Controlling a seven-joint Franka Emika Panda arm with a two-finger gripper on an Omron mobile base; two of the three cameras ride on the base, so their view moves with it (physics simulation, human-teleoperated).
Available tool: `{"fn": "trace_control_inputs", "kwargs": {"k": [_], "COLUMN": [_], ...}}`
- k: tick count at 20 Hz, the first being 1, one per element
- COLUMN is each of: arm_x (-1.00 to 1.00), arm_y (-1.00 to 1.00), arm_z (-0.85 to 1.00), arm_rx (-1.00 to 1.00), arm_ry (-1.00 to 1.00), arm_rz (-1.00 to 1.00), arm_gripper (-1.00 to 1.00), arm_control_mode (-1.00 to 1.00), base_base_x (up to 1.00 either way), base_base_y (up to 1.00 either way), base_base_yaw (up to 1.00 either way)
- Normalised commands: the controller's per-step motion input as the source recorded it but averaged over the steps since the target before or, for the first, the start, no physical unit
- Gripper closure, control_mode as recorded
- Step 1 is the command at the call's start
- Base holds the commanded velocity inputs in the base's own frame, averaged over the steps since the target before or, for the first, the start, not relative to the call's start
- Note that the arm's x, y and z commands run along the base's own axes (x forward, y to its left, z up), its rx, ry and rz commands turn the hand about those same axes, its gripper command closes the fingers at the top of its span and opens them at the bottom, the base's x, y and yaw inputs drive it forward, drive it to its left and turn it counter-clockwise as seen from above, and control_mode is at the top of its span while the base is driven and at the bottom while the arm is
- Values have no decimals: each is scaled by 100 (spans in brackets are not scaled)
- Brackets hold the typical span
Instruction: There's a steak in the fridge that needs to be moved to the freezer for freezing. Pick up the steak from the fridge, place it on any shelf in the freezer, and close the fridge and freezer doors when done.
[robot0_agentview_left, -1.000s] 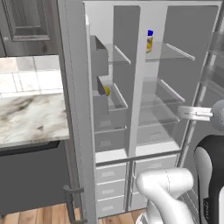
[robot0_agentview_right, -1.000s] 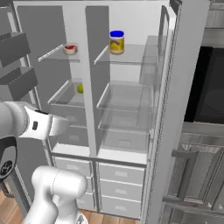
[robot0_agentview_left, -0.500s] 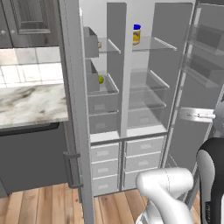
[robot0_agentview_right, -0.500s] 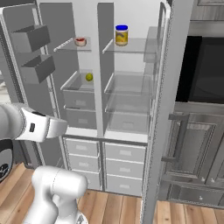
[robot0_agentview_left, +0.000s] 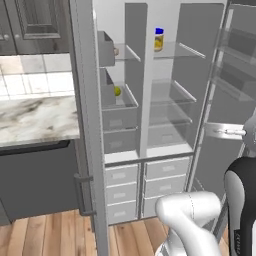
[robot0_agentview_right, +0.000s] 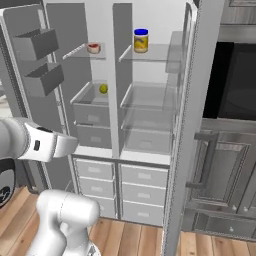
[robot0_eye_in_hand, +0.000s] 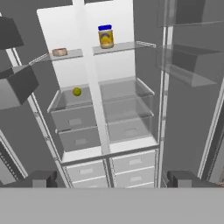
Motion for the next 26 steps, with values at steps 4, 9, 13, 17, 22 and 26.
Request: {"fn": "trace_control_inputs", "kwargs": {"k": [4,9,13,17,22,26], "arm_x": [0,0,0,0,0,0], "arm_y": [0,0,0,0,0,0], "arm_z": [0,0,0,0,0,0], "arm_rx": [0,0,0,0,0,0], "arm_ry": [0,0,0,0,0,0], "arm_rz": [0,0,0,0,0,0], "arm_gripper": [-100,-100,-100,-100,-100,-100], "arm_control_mode": [100,100,100,100,100,100], "base_base_x": [51,14,-34,-16,-30,-8], "base_base_y": [-2,-54,-48,2,58,50], "base_base_yaw": [17,11,0,1,2,0]}}
